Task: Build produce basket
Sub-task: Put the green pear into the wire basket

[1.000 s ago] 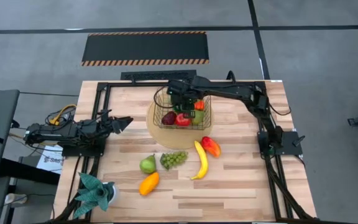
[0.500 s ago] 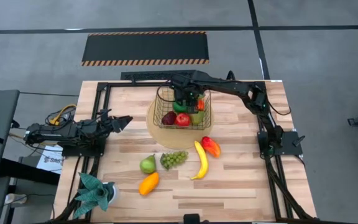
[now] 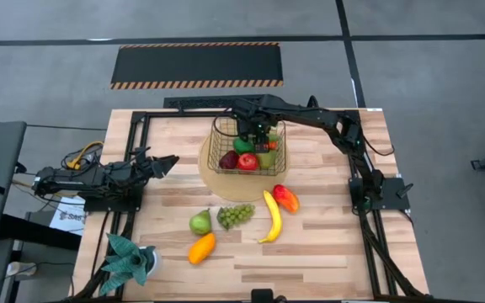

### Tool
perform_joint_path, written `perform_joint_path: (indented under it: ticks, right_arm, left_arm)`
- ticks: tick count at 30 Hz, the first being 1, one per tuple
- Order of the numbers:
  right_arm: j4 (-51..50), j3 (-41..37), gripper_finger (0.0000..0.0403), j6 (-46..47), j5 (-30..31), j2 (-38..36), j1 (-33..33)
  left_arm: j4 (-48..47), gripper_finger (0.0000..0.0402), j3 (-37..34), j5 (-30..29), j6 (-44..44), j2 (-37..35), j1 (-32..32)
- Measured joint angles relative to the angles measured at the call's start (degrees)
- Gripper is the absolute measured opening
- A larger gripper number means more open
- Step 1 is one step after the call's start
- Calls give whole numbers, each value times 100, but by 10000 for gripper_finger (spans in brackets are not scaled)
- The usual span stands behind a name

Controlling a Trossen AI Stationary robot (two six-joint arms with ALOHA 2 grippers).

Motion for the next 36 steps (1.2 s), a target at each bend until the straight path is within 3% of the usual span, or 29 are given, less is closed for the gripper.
perform_joint_path:
  ticks: [7, 17, 27, 36]
  right_arm:
    - [4, 2, 246, 421, -489, -320, 113]
    - [881, 9, 245, 1288, -1642, -973, 909]
    - [2186, 4, 249, 1564, -1532, -944, 2249]
    - [3745, 4, 293, 2118, -1482, -907, 2923]
  left_arm:
    - [9, 328, 0, 27, -18, 0, 0]
    - [42, 328, -2, 39, -122, 0, 1]
    - [38, 328, -2, 369, -310, 1, 2]
    - [-4, 328, 0, 842, -219, 2, 2]
